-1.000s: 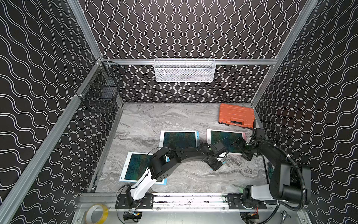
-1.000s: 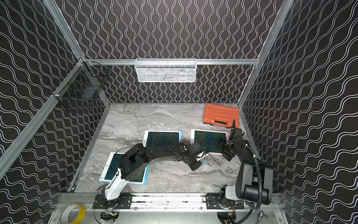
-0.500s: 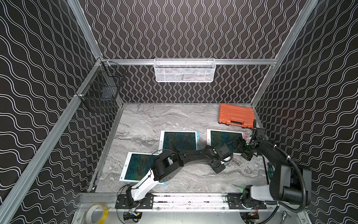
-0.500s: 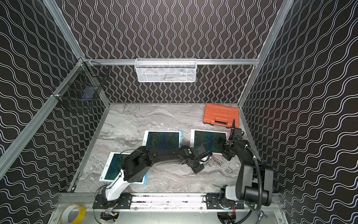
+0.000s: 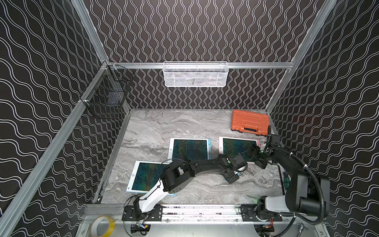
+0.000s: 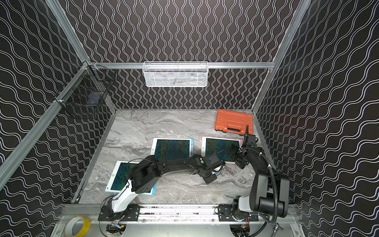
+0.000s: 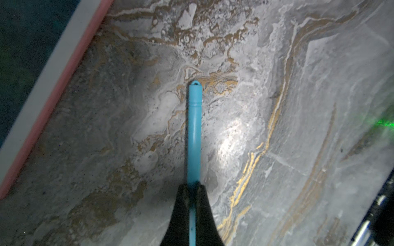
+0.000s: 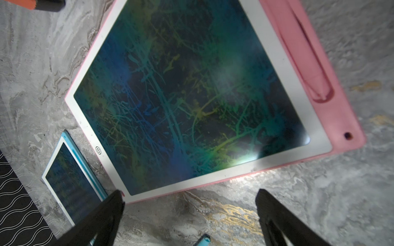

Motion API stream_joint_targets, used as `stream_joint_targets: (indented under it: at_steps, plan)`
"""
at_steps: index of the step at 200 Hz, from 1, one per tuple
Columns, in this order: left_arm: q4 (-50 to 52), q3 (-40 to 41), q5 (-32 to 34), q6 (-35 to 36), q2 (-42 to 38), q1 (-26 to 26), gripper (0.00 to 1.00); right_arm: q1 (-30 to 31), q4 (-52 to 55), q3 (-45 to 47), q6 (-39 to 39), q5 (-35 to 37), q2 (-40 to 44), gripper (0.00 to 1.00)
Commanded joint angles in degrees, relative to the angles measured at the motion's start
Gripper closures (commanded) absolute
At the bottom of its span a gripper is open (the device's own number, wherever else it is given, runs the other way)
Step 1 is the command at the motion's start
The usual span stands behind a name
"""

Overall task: Place the stylus back onto the writing tablet
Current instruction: Pick up the stylus from the center of the board.

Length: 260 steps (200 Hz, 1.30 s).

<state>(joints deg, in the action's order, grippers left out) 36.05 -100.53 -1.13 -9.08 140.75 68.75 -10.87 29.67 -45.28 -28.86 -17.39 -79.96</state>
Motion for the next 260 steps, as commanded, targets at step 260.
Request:
stream_joint_targets:
  at_steps: [260]
  plan:
    - [16.63, 8.06, 10.24, -5.56, 0.03, 6.00, 1.00, 4.21, 2.10, -3.85, 2.37, 3.85, 0.51, 0.02]
